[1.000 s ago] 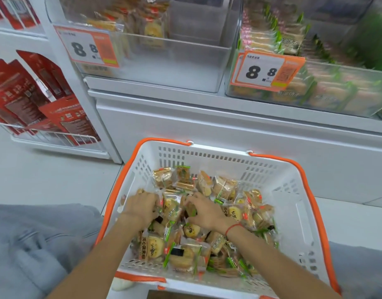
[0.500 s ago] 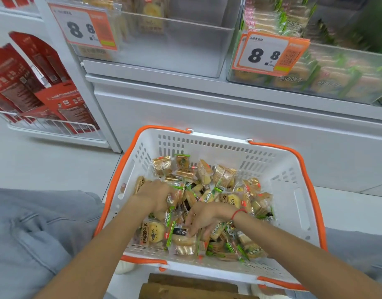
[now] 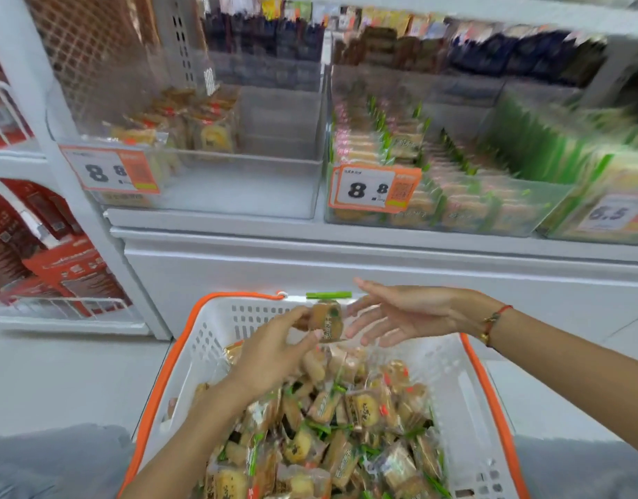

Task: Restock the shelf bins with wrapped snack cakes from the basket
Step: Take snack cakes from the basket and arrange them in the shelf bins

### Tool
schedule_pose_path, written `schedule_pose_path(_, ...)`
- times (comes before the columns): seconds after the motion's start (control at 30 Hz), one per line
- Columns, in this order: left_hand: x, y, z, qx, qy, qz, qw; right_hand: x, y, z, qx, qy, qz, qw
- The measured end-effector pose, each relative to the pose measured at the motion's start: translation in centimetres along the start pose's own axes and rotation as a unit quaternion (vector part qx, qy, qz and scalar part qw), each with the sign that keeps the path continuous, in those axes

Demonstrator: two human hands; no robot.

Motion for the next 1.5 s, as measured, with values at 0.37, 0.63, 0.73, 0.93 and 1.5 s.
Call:
schedule_pose_path(0.37,4.1,-0.5,7.2,-0.227,-0.015,0.037,0.973,-3.5,1.0,-3.4,-0.221,0.216,0.267,0.913)
schedule_pose_path(0.63,6.8,4.2,11.9,-0.072,-0.102,0.216,0.968,-9.3,2.9,-6.1,-0.11,0.311,0.274,0.903)
schedule_pose_path(0.73,8.5,7.5,13.4,-0.026,-0.144,0.307,0.94,-11.7,4.8,-7.6,-0.05,0.383,0.319,0.865)
schedule_pose_path(0.93,12.4,10.3,14.2,0.04,-0.073,0.226,0.97,-12.1,11.5,-12.0,-0.045,0.35,0.449,0.821)
schedule_pose_path(1.5,13.2,11.0,14.1,0.124,-0.062,0.169,0.976,-5.7,14.7,-17.1,-0.563,0.217,0.489,0.63)
Point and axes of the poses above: each hand's wrist, its own x-axis towards the middle knuckle, its own y-axis out of the back of the hand, z = x × y, the point moved 2 cm from there along x, towards the middle knuckle, and after that the axes turned 4 degrees about -z, right-handed, at the moved point
